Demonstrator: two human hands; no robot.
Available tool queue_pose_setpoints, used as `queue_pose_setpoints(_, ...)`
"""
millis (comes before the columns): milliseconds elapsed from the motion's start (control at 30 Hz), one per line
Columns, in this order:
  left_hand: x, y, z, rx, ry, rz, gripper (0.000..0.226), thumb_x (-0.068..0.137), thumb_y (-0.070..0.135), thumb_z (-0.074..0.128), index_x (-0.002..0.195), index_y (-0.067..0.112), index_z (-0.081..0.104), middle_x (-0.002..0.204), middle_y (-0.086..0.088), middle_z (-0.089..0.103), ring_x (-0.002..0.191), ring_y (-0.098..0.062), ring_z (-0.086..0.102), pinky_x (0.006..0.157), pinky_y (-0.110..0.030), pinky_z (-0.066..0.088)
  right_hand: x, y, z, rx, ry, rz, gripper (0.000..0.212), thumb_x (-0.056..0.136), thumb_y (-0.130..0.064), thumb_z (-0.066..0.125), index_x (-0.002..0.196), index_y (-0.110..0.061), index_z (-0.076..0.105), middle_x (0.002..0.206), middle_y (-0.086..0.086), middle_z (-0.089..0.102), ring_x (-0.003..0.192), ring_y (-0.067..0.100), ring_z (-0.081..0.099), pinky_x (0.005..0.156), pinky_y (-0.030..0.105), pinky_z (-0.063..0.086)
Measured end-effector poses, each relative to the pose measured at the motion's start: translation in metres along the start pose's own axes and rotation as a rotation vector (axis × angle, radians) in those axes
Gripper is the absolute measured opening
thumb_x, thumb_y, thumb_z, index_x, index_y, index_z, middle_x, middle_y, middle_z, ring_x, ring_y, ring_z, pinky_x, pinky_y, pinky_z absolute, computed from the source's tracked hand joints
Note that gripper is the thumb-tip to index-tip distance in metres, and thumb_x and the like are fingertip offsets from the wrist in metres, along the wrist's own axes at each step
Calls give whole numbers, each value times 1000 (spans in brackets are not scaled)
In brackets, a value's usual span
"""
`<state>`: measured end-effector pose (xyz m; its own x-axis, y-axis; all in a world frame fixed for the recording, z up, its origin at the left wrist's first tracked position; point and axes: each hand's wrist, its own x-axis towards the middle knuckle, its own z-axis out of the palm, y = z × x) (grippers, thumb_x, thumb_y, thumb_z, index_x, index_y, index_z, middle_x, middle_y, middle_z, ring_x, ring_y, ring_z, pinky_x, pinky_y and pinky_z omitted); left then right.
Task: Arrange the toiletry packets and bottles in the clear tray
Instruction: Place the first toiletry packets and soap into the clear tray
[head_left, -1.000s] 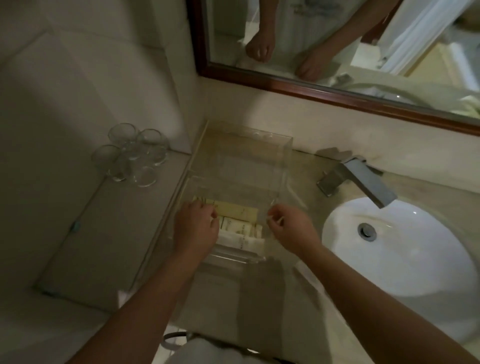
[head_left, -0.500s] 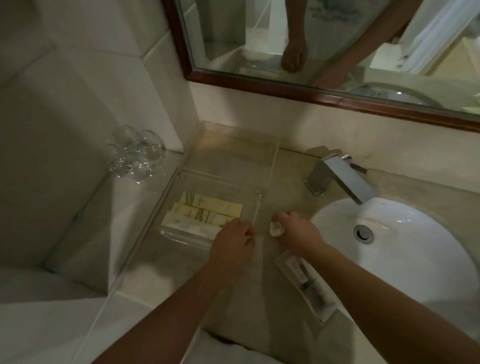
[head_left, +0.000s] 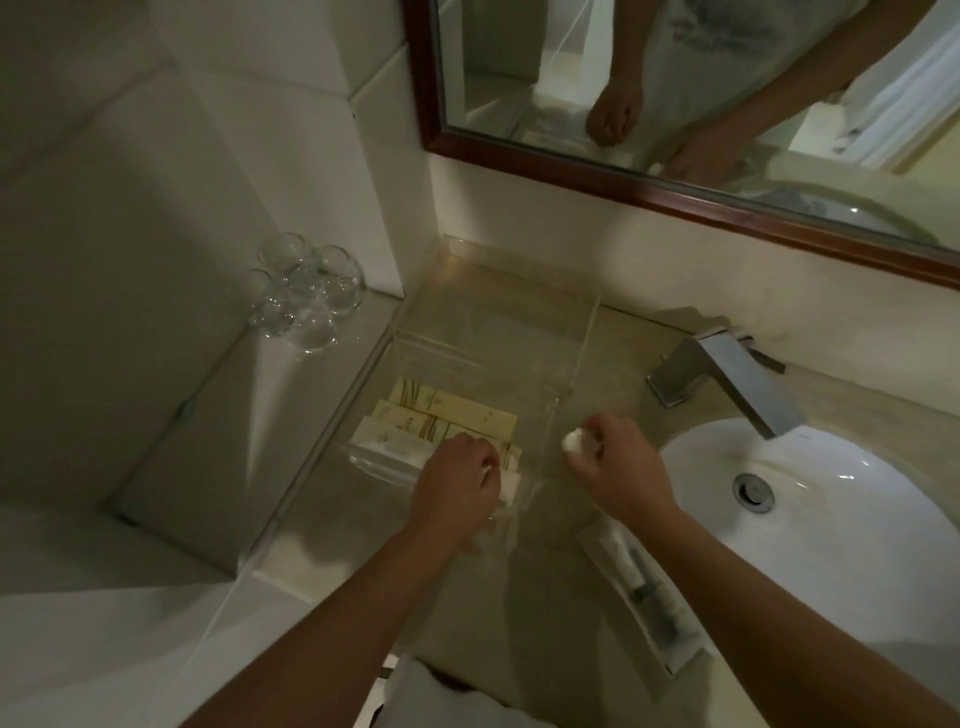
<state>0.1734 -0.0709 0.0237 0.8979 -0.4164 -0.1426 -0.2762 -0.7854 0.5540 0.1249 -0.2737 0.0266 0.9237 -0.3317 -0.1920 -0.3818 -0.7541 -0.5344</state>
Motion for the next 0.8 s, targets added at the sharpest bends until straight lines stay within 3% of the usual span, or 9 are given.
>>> queue_pose_setpoints(100, 0, -10, -10, 43, 51, -25, 17, 85, 24, 55, 98, 18, 63, 96, -1, 61, 93, -19, 54, 80, -37, 47, 10, -26, -6, -44, -102, -153, 36, 82, -36, 68, 116, -30, 55, 103, -10, 55, 89, 11, 56, 74, 28, 51)
queue_pose_setpoints(200, -2, -5, -14, 90, 62, 3, 21, 85, 25, 55, 103, 19, 63, 101, -1, 63, 96, -19, 54, 83, -36, 46, 17, -36, -6, -133, -174, -193, 44, 79, -36, 70, 119, -32, 53, 111, -10, 56, 93, 10, 55, 76, 26, 51)
queue_pose_setpoints(267, 5, -65, -29, 0, 97, -69, 22, 86, 25, 55, 106, 19, 62, 105, 0, 62, 99, -18, 53, 86, -37, 46, 45, -83, 33, -268, -257, -248, 48, 77, -36, 71, 121, -32, 53, 118, -8, 57, 100, 12, 54, 82, 28, 50)
queue_pose_setpoints(433, 2, -58, -29, -9, 114, -14, 21, 86, 20, 55, 104, 17, 65, 107, 0, 62, 101, -18, 53, 89, -37, 46, 42, -82, 34, -308, -236, -293, 49, 78, -38, 69, 124, -29, 55, 121, -6, 59, 111, 18, 53, 89, 32, 45)
queue_pose_setpoints(667, 7, -89, -46, 152, 232, -145, 19, 77, 23, 58, 93, 20, 67, 99, -2, 65, 94, -24, 55, 79, -37, 46, 68, -141, 74, -208, -272, -355, 49, 78, -37, 68, 124, -24, 55, 119, 0, 58, 104, 23, 60, 78, 31, 47)
queue_pose_setpoints(800, 10, -113, -55, 135, 307, -278, 29, 70, 22, 68, 98, 18, 66, 109, -5, 64, 103, -28, 55, 82, -40, 47, 88, -173, 103, -192, -307, -354, 50, 81, -35, 68, 126, -22, 51, 121, 3, 57, 104, 26, 61, 77, 31, 45)
